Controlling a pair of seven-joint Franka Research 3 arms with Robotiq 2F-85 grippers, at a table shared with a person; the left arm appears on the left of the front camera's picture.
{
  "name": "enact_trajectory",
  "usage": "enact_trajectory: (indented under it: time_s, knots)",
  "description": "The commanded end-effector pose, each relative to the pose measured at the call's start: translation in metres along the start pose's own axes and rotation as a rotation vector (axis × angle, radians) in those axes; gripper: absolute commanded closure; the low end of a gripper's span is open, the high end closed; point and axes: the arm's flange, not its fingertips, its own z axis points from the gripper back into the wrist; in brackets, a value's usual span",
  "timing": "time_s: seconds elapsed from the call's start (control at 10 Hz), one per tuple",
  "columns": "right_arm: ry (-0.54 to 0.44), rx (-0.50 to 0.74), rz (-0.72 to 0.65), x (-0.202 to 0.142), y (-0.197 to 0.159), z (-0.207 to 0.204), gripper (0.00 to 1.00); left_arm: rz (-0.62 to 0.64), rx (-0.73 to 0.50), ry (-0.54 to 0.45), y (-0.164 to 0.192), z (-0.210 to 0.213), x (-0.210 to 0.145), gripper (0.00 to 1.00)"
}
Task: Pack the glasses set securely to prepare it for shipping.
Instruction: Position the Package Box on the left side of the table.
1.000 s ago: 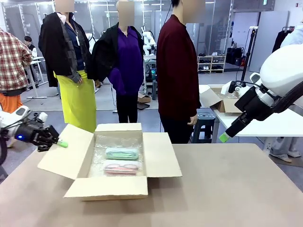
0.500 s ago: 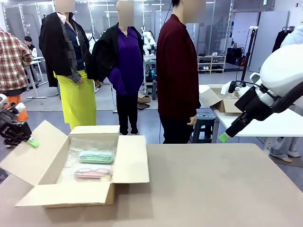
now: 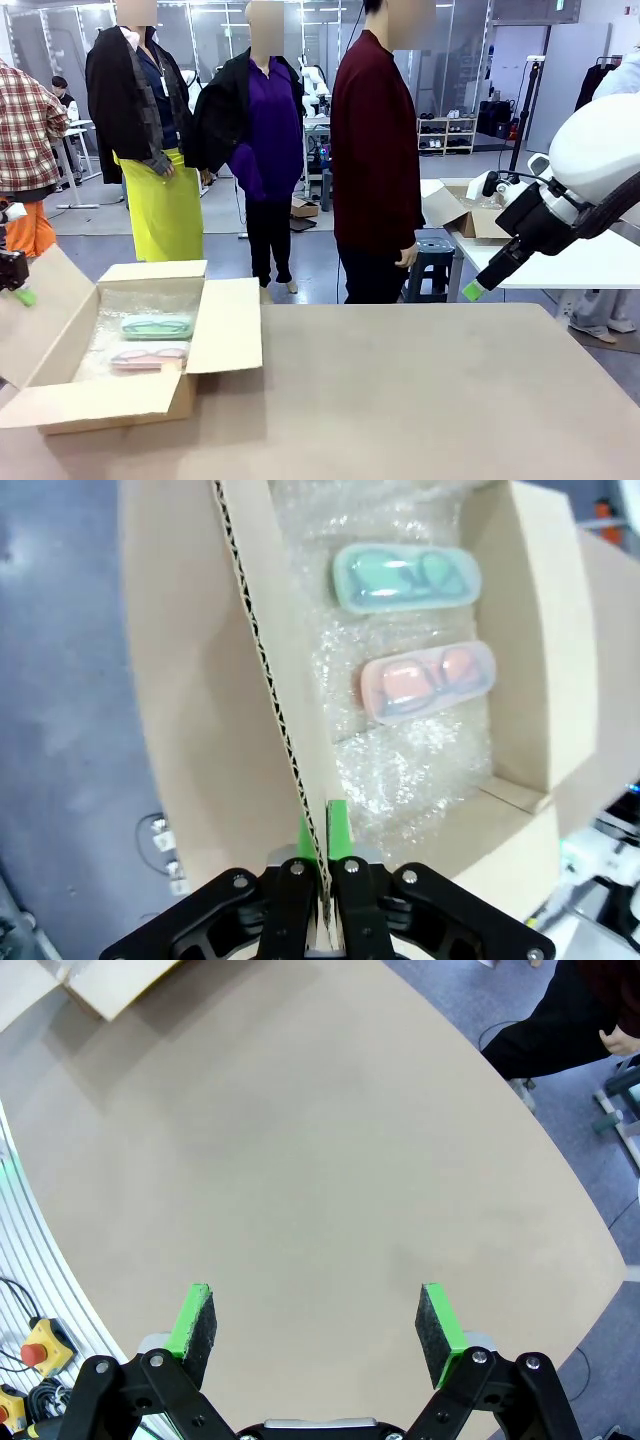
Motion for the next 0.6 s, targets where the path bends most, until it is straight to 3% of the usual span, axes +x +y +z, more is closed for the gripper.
enact_trajectory:
  time_s: [0.0,0.1,0.5]
  knots:
    - [0.01,-0.005,-0.019,0.002,0.004,0.0,0.0,-0.012,0.11,-0.025,0.001,0.01,-0.005,1.0]
    - [0.01,-0.005,-0.019,0.002,0.004,0.0,0.0,-0.055,0.175,-0.014,0.003,0.015,-0.006,1.0]
    - [0.01,-0.005,-0.019,0.002,0.004,0.0,0.0,-0.151,0.215,0.006,-0.008,0.019,-0.002,1.0]
